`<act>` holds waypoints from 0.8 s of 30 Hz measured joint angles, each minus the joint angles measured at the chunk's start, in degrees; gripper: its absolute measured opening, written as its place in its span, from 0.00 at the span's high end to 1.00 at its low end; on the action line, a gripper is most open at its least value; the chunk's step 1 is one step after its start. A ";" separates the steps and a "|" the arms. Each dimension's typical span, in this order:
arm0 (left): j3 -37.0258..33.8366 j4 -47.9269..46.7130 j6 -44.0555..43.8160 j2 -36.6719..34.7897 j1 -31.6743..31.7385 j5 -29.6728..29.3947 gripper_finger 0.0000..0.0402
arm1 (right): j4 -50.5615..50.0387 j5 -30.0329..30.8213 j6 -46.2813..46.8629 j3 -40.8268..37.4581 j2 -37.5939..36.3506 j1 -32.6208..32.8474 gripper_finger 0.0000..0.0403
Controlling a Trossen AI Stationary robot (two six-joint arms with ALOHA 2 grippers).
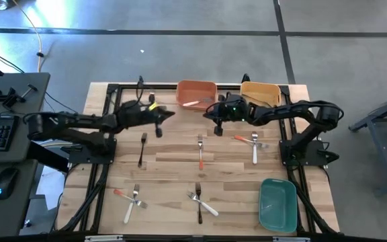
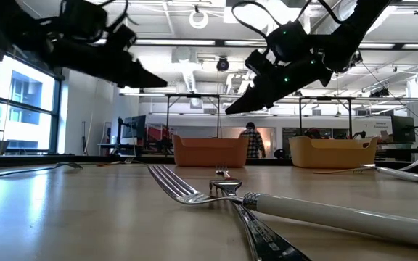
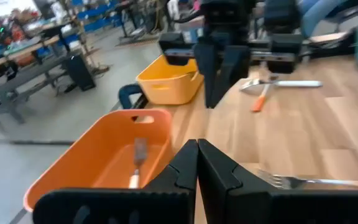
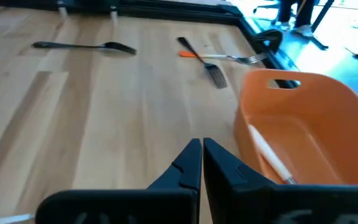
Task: Sort silverware by color (type)
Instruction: Put the orange fork into the green bin
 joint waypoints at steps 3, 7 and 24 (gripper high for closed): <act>-4.34 1.58 -1.06 -3.69 -1.85 -0.04 1.00 | -6.32 0.00 1.56 0.47 -1.46 1.39 1.00; -8.78 5.07 -3.28 -6.99 -4.03 -0.04 1.00 | -24.65 1.92 5.27 3.57 -4.91 3.20 1.00; -14.21 6.66 -4.32 -10.11 -6.78 -0.30 1.00 | -75.65 15.95 22.78 7.17 -7.01 6.79 0.69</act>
